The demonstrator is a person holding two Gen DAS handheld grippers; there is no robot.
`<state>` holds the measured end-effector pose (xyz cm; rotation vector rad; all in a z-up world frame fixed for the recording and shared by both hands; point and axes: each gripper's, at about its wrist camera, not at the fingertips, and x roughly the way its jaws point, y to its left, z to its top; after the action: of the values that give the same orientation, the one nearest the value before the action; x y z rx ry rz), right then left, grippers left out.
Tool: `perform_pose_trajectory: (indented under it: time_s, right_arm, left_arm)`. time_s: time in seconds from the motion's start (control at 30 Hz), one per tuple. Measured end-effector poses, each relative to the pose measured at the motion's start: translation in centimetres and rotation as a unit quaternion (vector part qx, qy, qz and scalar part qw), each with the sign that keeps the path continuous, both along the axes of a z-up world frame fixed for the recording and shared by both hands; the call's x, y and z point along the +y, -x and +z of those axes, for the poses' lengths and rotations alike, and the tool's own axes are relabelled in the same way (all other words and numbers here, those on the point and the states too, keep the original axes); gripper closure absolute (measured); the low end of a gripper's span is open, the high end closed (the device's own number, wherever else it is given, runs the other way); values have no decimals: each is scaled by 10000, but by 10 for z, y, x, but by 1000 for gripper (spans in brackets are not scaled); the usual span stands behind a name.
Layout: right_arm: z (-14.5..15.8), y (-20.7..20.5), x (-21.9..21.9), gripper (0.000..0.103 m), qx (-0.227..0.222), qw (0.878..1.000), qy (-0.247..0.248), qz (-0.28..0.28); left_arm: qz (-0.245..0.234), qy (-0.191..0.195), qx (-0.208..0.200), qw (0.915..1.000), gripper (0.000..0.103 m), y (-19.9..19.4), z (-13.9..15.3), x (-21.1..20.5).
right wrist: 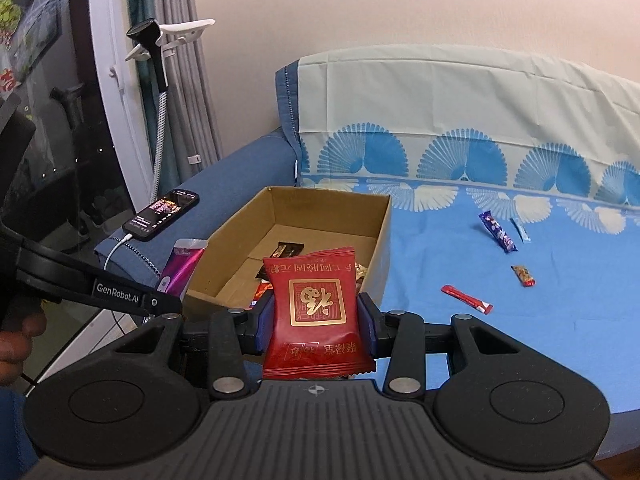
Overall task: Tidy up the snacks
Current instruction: 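Grasp the purple tube pack with left gripper while right grasps the red sachet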
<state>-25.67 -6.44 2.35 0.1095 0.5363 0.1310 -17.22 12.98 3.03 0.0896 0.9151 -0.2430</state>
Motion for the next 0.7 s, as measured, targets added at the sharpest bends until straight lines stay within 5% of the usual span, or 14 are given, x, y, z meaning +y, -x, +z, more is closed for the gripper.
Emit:
perform_pose_trajectory:
  time_s: [0.7]
  right_arm:
    - [-13, -32, 11, 59, 404, 9988, 251, 135]
  left_arm:
    - [80, -82, 236, 9997, 85, -34, -14, 7]
